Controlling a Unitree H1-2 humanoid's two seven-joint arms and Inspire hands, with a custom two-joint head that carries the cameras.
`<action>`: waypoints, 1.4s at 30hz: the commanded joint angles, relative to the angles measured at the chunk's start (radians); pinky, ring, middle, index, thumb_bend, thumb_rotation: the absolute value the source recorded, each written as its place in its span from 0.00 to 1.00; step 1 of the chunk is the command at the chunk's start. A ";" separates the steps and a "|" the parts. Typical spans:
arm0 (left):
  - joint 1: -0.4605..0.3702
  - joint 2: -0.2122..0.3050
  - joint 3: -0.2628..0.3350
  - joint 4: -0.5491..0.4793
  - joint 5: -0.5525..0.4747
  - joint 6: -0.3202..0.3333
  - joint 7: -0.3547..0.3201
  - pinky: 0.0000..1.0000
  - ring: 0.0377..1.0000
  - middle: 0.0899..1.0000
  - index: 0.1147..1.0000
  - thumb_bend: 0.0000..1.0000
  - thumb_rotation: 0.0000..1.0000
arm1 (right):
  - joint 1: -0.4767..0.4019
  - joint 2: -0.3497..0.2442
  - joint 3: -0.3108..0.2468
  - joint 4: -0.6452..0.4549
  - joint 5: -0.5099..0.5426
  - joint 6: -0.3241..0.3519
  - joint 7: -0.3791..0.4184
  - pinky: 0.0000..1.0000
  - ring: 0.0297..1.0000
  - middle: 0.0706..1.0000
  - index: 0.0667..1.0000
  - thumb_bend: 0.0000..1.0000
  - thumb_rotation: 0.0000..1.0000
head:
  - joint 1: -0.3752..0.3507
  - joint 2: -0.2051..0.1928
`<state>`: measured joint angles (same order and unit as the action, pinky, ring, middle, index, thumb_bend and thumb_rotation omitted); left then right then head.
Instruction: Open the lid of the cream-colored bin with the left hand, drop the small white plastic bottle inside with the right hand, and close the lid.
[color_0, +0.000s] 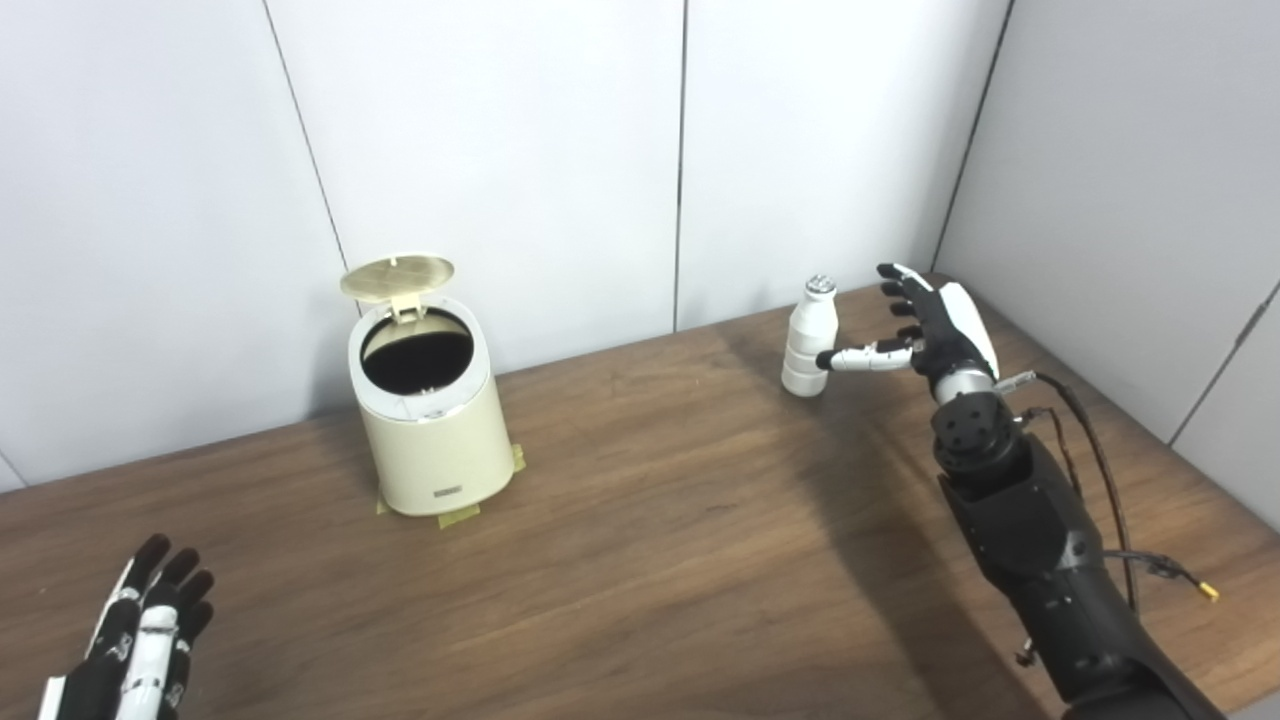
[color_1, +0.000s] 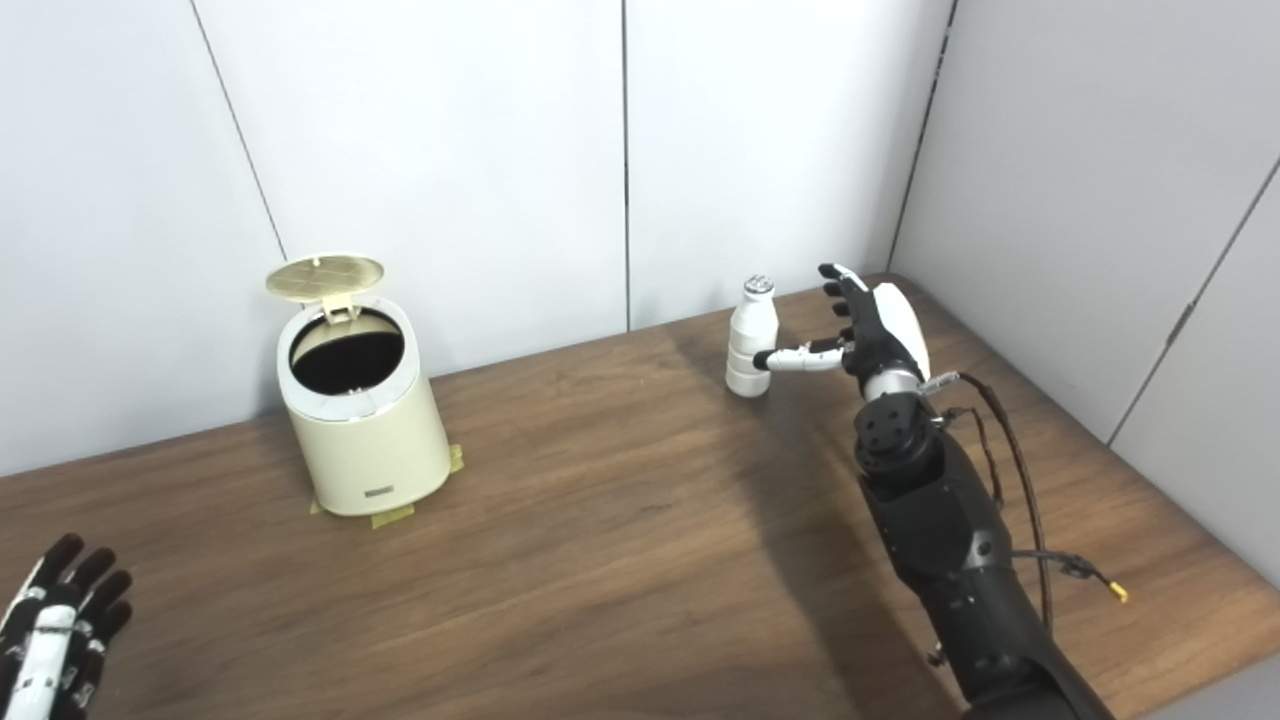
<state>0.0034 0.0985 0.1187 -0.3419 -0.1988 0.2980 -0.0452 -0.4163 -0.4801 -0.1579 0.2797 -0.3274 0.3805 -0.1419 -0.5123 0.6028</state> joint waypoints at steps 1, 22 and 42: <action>-0.020 0.005 0.001 -0.044 -0.005 -0.009 -0.001 0.94 0.91 0.91 0.97 0.23 0.55 | -0.061 -0.044 0.006 -0.017 -0.017 -0.009 -0.003 0.78 0.86 0.87 0.87 0.95 0.17 | -0.002 0.001; -0.019 -0.009 0.010 -0.075 -0.022 0.034 0.007 0.95 0.92 0.92 0.97 0.17 0.42 | -0.110 -0.049 0.071 0.041 -0.032 -0.010 0.005 0.67 0.75 0.79 0.83 0.95 0.17 | 0.007 0.022; -0.011 -0.015 0.010 -0.101 -0.013 0.068 0.009 0.96 0.93 0.93 0.98 0.16 0.26 | -0.116 -0.026 0.098 0.042 -0.058 0.014 -0.006 0.65 0.75 0.79 0.80 0.91 0.20 | 0.004 0.039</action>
<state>0.0096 0.0789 0.1284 -0.4031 -0.2067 0.3761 -0.0369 -0.4743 -0.4876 -0.0537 0.3385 -0.3794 0.4120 -0.1322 -0.5077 0.6412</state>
